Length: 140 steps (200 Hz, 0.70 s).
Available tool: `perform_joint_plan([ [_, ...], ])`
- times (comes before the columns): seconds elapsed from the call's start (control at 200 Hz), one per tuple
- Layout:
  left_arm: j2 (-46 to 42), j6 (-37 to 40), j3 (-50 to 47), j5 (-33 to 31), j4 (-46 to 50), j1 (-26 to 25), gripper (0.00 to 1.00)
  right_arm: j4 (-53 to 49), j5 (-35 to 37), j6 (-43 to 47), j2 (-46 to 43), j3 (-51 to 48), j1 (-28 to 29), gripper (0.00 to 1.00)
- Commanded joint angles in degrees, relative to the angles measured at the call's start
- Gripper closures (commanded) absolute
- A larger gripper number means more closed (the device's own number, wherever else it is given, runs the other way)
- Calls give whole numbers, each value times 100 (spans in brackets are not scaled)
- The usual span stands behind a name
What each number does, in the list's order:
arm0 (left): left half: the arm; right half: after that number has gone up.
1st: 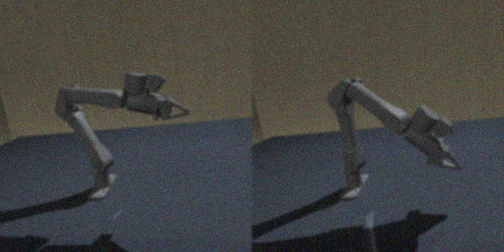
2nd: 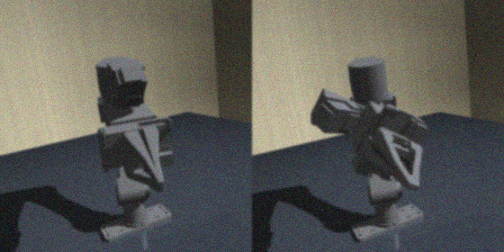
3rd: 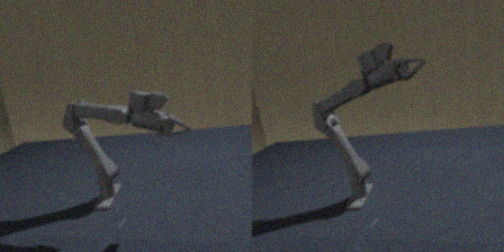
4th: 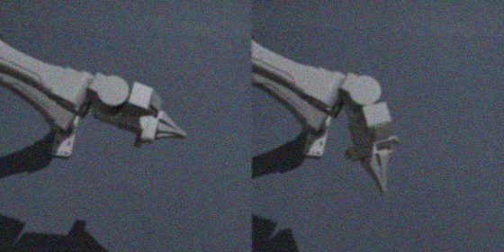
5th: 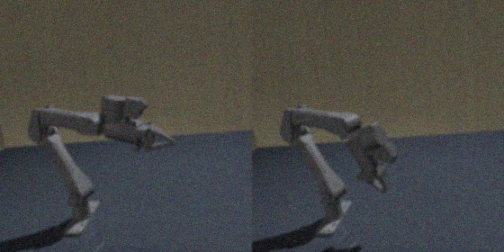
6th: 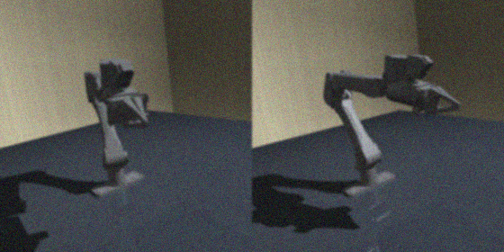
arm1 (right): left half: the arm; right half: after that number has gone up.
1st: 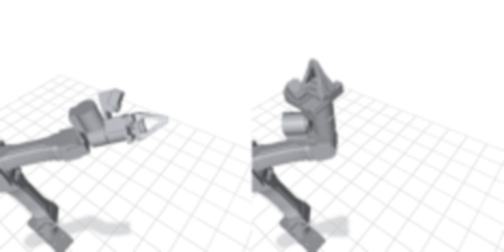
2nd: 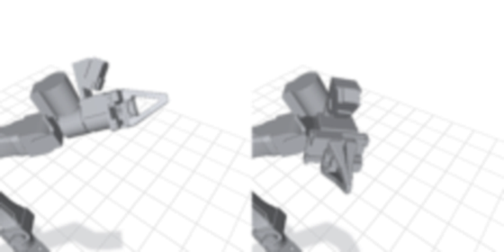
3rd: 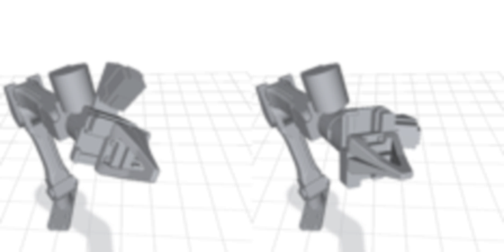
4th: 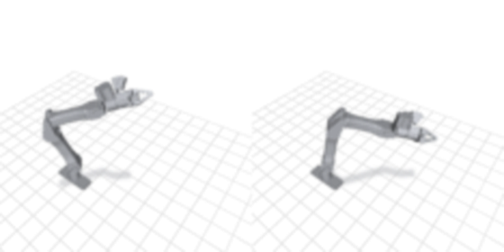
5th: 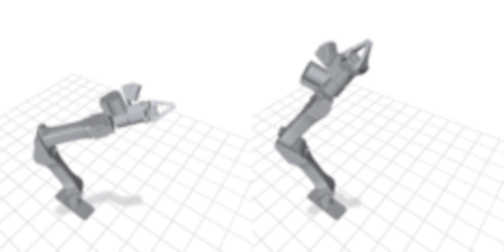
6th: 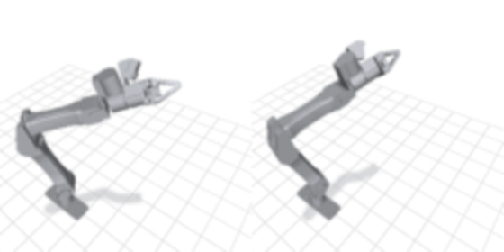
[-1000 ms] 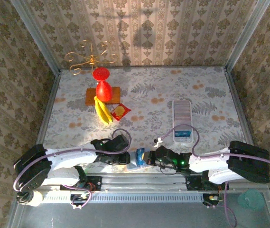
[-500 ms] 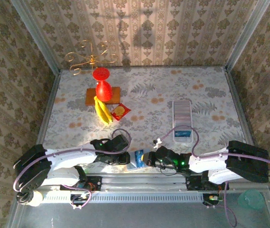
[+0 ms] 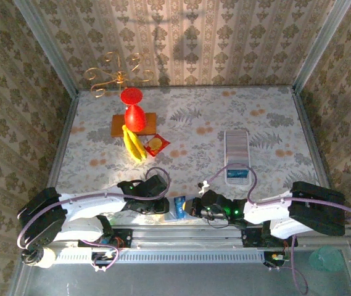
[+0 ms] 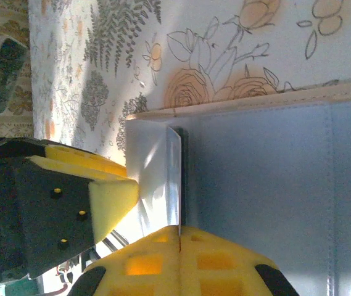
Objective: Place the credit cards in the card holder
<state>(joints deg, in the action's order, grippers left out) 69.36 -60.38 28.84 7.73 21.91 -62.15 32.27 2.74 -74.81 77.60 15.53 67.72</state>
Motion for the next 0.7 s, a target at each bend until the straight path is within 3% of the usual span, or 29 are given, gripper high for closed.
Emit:
perform_joint_plan([
  [0.0,69,35,-177,-26,376,28,71,25,-265,-178,128,-50,13,100],
  [0.695,-131,9,-326,-33,410,28,71,-776,133,-421,-170,42,39,100],
])
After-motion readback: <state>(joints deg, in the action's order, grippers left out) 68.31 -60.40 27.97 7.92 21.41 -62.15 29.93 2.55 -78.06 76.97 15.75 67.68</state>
